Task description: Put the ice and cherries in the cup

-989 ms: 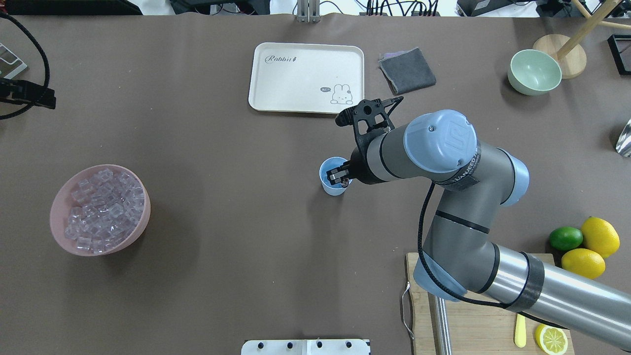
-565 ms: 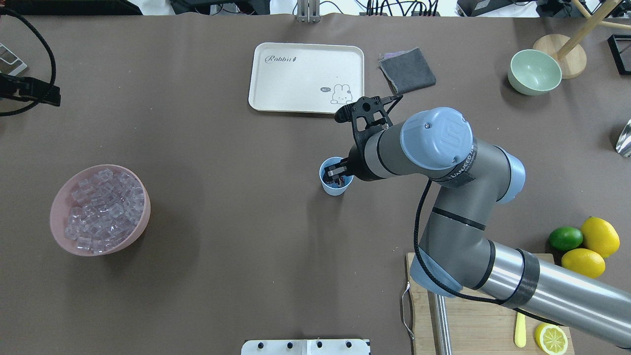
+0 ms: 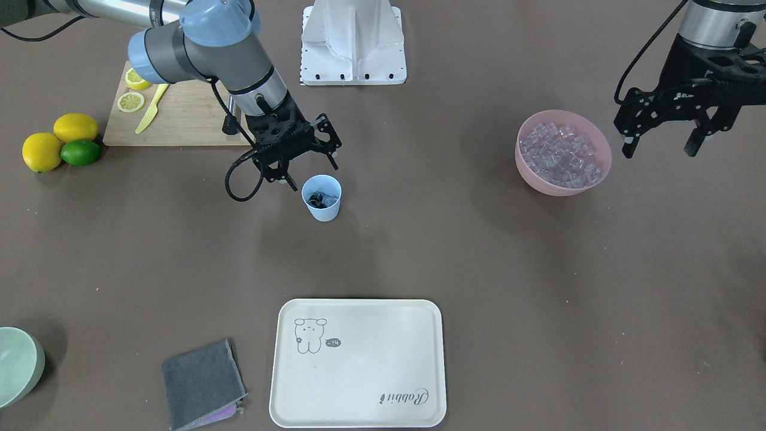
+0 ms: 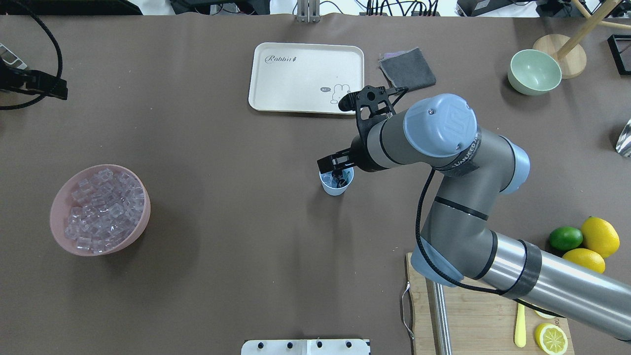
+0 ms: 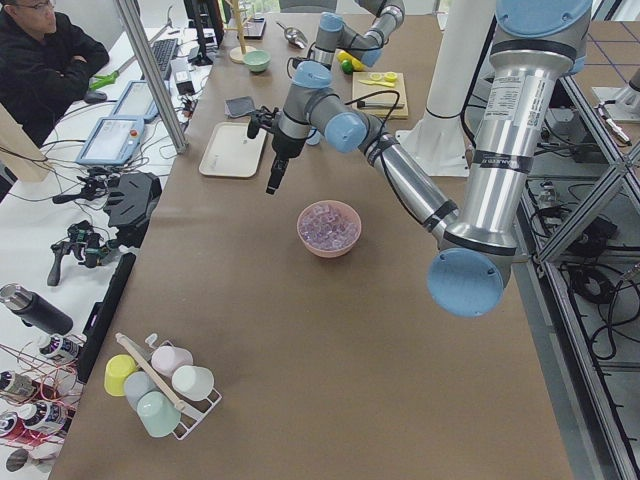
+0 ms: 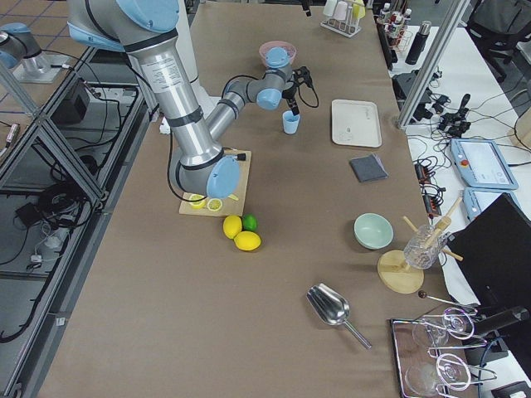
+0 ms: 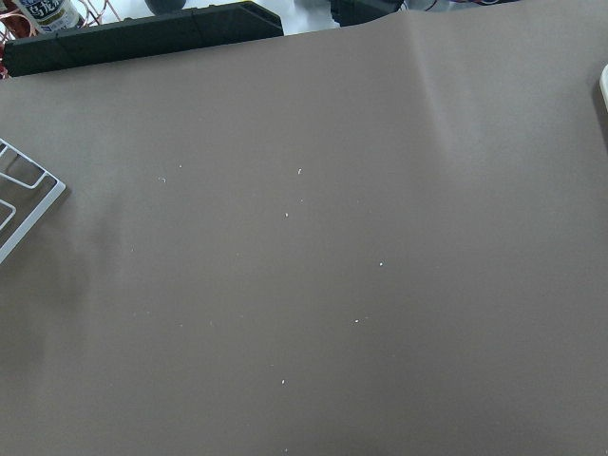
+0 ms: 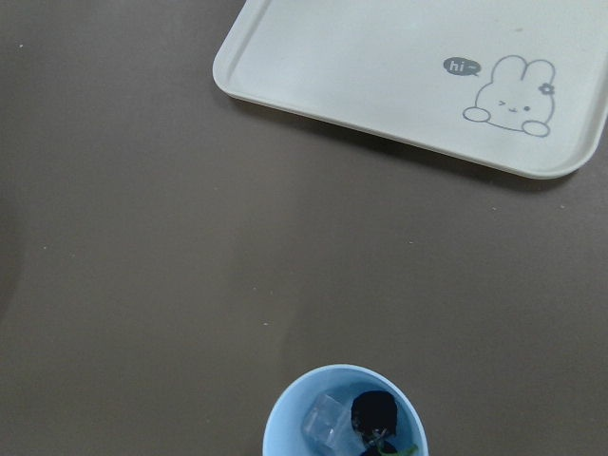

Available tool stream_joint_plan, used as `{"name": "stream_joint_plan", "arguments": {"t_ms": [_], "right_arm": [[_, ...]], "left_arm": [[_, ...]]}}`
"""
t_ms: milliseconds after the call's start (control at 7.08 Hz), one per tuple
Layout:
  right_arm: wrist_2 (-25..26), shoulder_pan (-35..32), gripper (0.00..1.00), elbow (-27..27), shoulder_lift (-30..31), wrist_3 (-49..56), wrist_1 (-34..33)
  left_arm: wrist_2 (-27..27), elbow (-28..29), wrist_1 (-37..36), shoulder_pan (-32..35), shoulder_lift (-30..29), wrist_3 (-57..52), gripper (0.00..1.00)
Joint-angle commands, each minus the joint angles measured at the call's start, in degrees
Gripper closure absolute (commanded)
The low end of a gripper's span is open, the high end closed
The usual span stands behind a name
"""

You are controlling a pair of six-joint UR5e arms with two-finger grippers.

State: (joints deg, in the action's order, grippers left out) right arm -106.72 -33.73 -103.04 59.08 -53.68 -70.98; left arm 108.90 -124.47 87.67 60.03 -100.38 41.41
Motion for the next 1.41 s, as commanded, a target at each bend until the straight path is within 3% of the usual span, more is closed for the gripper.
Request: {"name": "stream_joint_plan", "arguments": {"t_ms": [0, 283, 565, 848, 1130, 1271], "right_arm": [[-4.45, -5.18, 0.0, -7.92, 0.76, 0.41, -13.5], [-10.76, -14.03, 0.0, -13.13, 3.38, 5.81, -25.82], [-12.64, -24.23, 0.0, -14.39, 6.3, 28.95, -43.8], [-13.33, -35.21, 0.0, -13.95, 15.4, 48.06, -48.03], [-19.8, -46.71, 0.0, -11.76, 21.04, 57.67, -50.38], [-21.15, -51.65, 0.0, -11.05, 24.81, 62.77, -50.4]], "left_arm": [[-0.09, 4.02, 5.38, -0.09, 0.19, -0.02, 0.02], [0.09, 5.46, 6.11, 0.09, 3.32, -0.37, 0.02], [2.35, 5.29, 6.02, 4.98, 11.39, -12.77, 0.02], [8.93, 5.81, 6.2, 17.24, 18.44, -25.97, 0.02], [22.17, 14.38, 5.58, 30.01, 16.82, -35.04, 0.02], [22.93, 16.86, 4.54, 32.49, 15.58, -37.78, 0.02]]}}
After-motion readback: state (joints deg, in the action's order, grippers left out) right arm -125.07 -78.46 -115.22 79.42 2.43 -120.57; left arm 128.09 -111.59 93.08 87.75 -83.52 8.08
